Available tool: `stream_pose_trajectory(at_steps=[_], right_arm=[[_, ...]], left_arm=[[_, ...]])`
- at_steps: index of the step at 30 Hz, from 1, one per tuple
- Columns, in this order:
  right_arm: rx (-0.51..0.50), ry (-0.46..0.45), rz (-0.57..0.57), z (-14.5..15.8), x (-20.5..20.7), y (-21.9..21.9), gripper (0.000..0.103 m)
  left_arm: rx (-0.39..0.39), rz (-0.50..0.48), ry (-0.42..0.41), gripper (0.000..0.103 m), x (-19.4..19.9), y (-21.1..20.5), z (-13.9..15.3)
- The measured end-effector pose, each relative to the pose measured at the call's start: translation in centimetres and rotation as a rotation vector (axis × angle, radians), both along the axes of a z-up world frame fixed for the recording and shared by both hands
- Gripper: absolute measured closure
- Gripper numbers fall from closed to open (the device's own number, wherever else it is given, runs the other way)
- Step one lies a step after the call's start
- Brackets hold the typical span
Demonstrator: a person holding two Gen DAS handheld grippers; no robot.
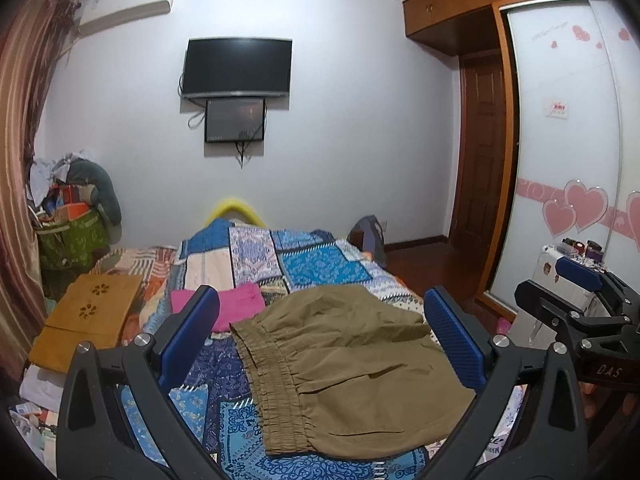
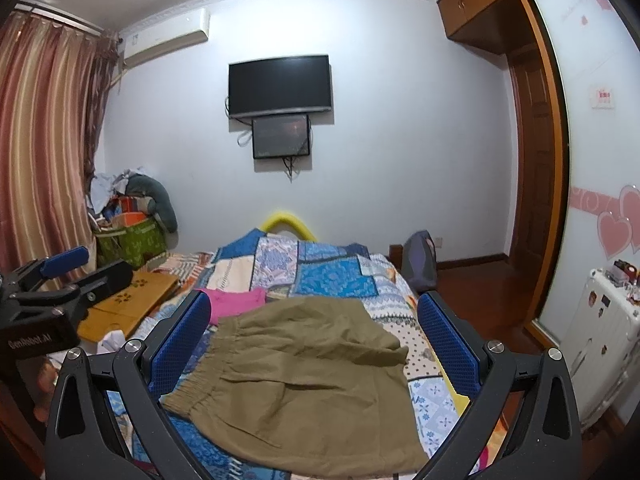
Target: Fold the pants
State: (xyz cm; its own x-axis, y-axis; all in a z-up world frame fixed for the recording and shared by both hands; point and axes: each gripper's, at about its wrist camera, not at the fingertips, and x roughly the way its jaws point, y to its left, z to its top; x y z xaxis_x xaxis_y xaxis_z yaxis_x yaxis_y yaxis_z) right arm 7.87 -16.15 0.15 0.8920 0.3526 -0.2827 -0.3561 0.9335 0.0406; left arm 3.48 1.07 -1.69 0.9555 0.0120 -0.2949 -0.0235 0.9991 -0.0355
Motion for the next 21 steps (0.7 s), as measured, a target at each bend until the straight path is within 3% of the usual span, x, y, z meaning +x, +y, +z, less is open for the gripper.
stream_pose_trajectory(at_steps=[6,11,17,21], right_arm=[[-0.029,0.086,-0.046,-2.7,3.9,-1.4,0.0],[-0.076,0.176,-0.083,-5.6,7.4,-3.1,0.0],[-0.134,0.28,-0.114,-8.6,10.3,-4.9,0.0],[-0.116,0.391,-0.087,-11.0,13.0,-6.1,0.0]], left_arm=[[-0.013,0.012,0.115,0.0,4.4,1.3,-2.3],[-0.071,0.027,0.245,0.0,8.8,3.6,-5.1],[-0.051,0.061,0.386,0.0,13.7,5.4,-9.3],[0.019,0.108,0.474,0.0,16.5,6.4,-12.2]])
